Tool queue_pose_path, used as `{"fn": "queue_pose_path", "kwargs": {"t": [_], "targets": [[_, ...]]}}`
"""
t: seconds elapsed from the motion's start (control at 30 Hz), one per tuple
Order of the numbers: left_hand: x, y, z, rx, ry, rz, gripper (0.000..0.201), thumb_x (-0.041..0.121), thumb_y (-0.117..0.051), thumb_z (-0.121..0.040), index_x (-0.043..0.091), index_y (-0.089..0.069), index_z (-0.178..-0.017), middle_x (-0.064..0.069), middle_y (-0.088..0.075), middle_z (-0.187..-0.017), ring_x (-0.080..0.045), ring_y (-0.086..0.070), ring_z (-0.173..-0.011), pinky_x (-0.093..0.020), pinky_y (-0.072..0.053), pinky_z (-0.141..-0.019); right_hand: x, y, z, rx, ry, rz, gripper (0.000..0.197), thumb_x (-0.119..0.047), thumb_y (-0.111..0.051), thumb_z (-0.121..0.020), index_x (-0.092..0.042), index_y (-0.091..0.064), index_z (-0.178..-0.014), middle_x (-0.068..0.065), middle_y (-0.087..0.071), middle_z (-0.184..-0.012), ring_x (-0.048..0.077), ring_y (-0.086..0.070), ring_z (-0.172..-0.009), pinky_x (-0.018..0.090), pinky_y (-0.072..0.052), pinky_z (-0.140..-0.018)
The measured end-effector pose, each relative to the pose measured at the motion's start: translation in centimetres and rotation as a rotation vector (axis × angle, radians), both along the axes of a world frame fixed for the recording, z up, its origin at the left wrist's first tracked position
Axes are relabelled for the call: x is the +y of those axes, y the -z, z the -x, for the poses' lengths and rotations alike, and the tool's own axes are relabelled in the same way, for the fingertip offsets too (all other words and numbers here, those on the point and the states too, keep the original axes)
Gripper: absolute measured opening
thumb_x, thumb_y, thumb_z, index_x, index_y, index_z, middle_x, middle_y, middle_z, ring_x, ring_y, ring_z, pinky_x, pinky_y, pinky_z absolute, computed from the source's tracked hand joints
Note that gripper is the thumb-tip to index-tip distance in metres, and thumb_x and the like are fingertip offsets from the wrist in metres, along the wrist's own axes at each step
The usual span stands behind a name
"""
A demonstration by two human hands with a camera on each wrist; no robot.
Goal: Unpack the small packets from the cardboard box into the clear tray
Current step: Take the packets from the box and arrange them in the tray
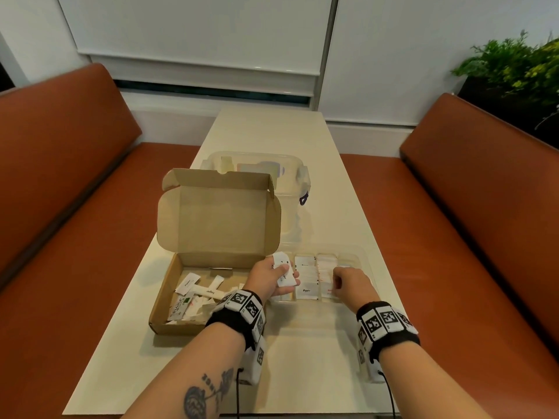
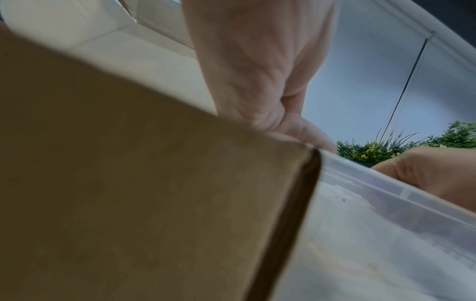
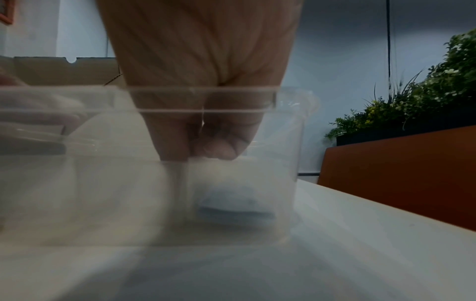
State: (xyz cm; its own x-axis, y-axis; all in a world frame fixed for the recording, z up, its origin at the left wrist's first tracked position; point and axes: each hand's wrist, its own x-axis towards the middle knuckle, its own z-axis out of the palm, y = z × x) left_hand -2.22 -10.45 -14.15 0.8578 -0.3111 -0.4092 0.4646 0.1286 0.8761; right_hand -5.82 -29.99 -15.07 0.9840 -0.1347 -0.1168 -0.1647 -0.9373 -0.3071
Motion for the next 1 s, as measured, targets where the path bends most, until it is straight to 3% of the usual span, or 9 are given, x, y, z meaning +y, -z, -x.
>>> {"fn": "queue_pose_path", "kwargs": {"t": [0.17,0.27,0.37,0.43,0.57,0.73,0.9,1.0], "targets": [[-0.4,-0.3,0.0,-0.017,0.016,-0.033,0.012,0.009,-0.050,-0.097,0.012,-0.055,-0.108,-0.009,-0.070,-0.092,-0.022,-0.067,-0.075,-0.026,-0.055,-0.053,0.7,-0.7,0.1,-0.125,0.035,-0.090,0.016,-0.018,-0.064,-0.083,-0.016,-0.048,-0.080,-0.003,-0.054,-0.077,0.017,-0.051,-0.073,0.025,-0.040,-0.063],[-0.8,-0.3,0.0,-0.045,0.001,-0.094,0.010,0.011,-0.054,-0.096,0.015,-0.056,-0.104,-0.006,-0.070,-0.094,-0.023,-0.067,-0.082,-0.030,-0.058,-0.059,2.4,-1.7,-0.2,-0.256,0.045,-0.312,0.023,-0.031,-0.069,-0.082,-0.017,-0.053,-0.075,-0.005,-0.057,-0.069,0.012,-0.051,-0.065,0.023,-0.039,-0.059],[-1.1,-0.3,0.0,-0.039,-0.041,-0.115,0.007,0.009,-0.061,-0.092,0.014,-0.058,-0.096,-0.013,-0.062,-0.100,-0.027,-0.062,-0.091,-0.038,-0.058,-0.070,4.3,-2.4,-0.7,-0.248,0.049,-0.540,0.031,-0.039,-0.077,-0.073,-0.018,-0.054,-0.071,-0.008,-0.052,-0.061,0.004,-0.044,-0.054,0.015,-0.038,-0.053],[-1.0,-0.4,0.0,-0.023,-0.064,-0.089,0.008,0.008,-0.061,-0.091,0.016,-0.058,-0.093,-0.011,-0.063,-0.098,-0.026,-0.062,-0.091,-0.039,-0.058,-0.072,4.9,-2.7,-0.9,-0.199,0.059,-0.615,0.033,-0.036,-0.080,-0.070,-0.016,-0.054,-0.076,-0.007,-0.053,-0.060,0.003,-0.045,-0.052,0.013,-0.041,-0.051],[-0.5,-0.5,0.0,-0.009,-0.073,-0.046,0.006,0.013,-0.055,-0.096,0.015,-0.056,-0.101,-0.011,-0.066,-0.099,-0.025,-0.066,-0.086,-0.035,-0.059,-0.068,5.5,-2.8,-1.1,-0.106,0.074,-0.706,0.032,-0.017,-0.082,-0.069,-0.017,-0.051,-0.080,-0.002,-0.061,-0.062,0.004,-0.060,-0.061,0.026,-0.051,-0.059],[-0.4,-1.0,0.2,0.013,-0.084,-0.029,0.014,0.030,-0.044,-0.101,0.023,-0.055,-0.096,-0.006,-0.065,-0.089,-0.020,-0.066,-0.076,-0.033,-0.057,-0.066,5.5,-3.0,-1.2,-0.091,0.088,-0.727,0.018,-0.006,-0.077,-0.073,-0.011,-0.060,-0.078,0.002,-0.057,-0.062,0.015,-0.057,-0.060,0.031,-0.053,-0.064],[0.2,-0.8,-0.1,-0.039,-0.122,-0.038,0.015,0.017,-0.042,-0.101,0.015,-0.057,-0.103,-0.011,-0.062,-0.103,-0.017,-0.064,-0.079,-0.029,-0.053,-0.073,3.5,-3.4,-1.2,-0.125,0.073,-0.564,0.008,-0.012,-0.076,-0.076,-0.009,-0.069,-0.074,-0.007,-0.055,-0.058,0.004,-0.049,-0.056,0.008,-0.040,-0.053],[0.8,-0.4,0.0,-0.070,-0.123,-0.060,0.020,0.011,-0.041,-0.101,0.014,-0.060,-0.103,-0.012,-0.063,-0.107,-0.015,-0.066,-0.081,-0.024,-0.053,-0.073,2.4,-3.6,-1.4,-0.022,0.039,-0.349,0.004,-0.013,-0.075,-0.077,-0.010,-0.072,-0.077,-0.004,-0.064,-0.071,0.007,-0.054,-0.067,0.013,-0.041,-0.063]]}}
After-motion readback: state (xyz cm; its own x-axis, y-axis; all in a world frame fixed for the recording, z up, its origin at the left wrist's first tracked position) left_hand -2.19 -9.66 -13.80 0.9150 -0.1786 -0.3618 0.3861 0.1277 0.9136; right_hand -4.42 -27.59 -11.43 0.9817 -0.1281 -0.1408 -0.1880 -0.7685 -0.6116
